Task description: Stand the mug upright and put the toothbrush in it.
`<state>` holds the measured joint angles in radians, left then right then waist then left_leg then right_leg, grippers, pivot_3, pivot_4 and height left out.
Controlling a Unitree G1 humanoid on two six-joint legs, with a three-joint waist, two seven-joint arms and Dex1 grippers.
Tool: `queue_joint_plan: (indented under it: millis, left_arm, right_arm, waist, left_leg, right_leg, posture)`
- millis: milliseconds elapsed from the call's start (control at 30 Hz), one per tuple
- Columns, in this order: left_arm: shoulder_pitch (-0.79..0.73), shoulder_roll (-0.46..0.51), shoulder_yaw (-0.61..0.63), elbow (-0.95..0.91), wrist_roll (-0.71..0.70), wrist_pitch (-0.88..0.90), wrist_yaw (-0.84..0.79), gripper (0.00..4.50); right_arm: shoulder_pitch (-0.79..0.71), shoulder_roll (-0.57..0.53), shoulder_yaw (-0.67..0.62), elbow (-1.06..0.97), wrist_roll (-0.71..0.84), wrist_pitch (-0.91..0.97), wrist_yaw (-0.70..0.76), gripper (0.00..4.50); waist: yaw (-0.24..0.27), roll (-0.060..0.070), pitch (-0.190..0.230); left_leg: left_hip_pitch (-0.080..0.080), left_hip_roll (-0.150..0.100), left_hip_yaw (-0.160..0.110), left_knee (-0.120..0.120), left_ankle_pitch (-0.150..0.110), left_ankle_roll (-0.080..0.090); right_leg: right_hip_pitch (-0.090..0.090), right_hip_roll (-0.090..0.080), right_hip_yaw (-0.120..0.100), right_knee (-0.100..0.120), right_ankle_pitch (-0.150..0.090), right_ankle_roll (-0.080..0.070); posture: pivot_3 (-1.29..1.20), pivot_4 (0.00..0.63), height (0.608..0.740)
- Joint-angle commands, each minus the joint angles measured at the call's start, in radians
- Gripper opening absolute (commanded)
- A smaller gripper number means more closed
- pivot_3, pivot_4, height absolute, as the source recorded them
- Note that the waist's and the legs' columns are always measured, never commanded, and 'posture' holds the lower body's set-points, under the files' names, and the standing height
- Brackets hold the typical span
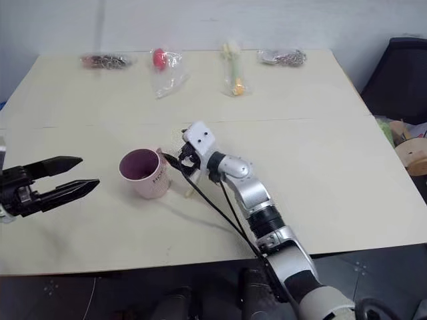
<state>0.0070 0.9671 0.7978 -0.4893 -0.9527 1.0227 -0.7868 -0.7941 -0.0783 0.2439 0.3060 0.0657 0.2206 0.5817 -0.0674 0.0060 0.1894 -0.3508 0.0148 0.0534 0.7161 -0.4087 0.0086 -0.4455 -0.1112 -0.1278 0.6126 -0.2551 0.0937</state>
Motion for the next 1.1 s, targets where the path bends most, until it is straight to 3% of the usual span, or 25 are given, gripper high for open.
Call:
queue_joint_plan:
  millis: [33,133,267,400,567,967,1100]
  left_arm:
    - [-0.009,0.024,0.002,0.009,0.004,-0.028,-0.002,4.50]
    - [-0.005,0.028,-0.003,0.006,0.006,-0.033,-0.006,4.50]
    - [-0.008,0.035,-0.011,0.012,0.008,-0.039,-0.010,4.50]
    - [-0.011,0.037,-0.026,0.015,0.012,-0.051,-0.011,4.50]
    - [-0.018,0.040,-0.039,0.016,0.014,-0.060,-0.010,4.50]
    - [-0.007,0.035,-0.024,-0.004,0.007,-0.062,-0.001,4.50]
    - [-0.010,0.039,-0.017,-0.004,0.000,-0.059,0.000,4.50]
  right_arm:
    - [0.015,-0.062,-0.002,-0.224,0.001,0.213,0.011,4.48]
    - [0.003,-0.086,-0.086,-0.372,0.066,0.575,-0.045,4.48]
    - [-0.045,-0.014,-0.257,-0.440,0.185,1.017,-0.120,4.48]
    - [-0.074,0.072,-0.365,-0.400,0.233,1.233,-0.170,4.48]
    - [-0.119,0.171,-0.447,-0.264,0.235,1.220,-0.250,4.48]
    - [-0.138,0.208,-0.418,-0.008,0.223,0.982,-0.344,4.48]
    - [-0.125,0.204,-0.402,0.016,0.229,0.964,-0.354,3.51]
  waist:
    - [0.008,0.000,0.000]
    - [0.014,0.000,0.000]
    - [0.016,0.000,0.000]
    - [0.014,0.000,0.000]
    - [0.010,0.000,0.000]
    - [0.006,-0.001,-0.001]
    - [0.007,-0.002,-0.001]
  left_leg:
    - [0.000,0.000,0.000,0.000,0.000,0.000]
    - [0.000,0.000,0.000,0.000,0.000,0.000]
    - [0.000,0.000,0.000,0.000,0.000,0.000]
    - [0.000,0.000,0.001,0.000,0.000,0.000]
    - [0.000,-0.001,0.005,-0.001,0.000,0.000]
    - [0.006,-0.001,0.014,-0.002,0.000,-0.001]
    - [0.012,-0.001,0.013,-0.004,0.000,-0.001]
  right_leg:
    - [0.000,0.000,0.000,0.000,0.000,0.000]
    - [0.000,0.000,0.000,0.000,0.000,0.000]
    - [0.000,0.000,0.000,0.001,0.000,0.000]
    - [-0.001,0.001,0.000,0.001,0.000,0.000]
    - [-0.001,0.001,0.000,0.001,0.000,0.000]
    - [0.001,0.002,0.004,0.005,-0.001,-0.001]
    - [0.002,0.002,0.010,0.007,-0.001,-0.001]
  posture:
    - [0.00,0.150,0.740]
    - [0.00,0.150,0.740]
    - [0.00,0.150,0.740]
    - [0.00,0.150,0.740]
    - [0.00,0.150,0.740]
    - [0.00,0.150,0.740]
    - [0.00,0.150,0.740]
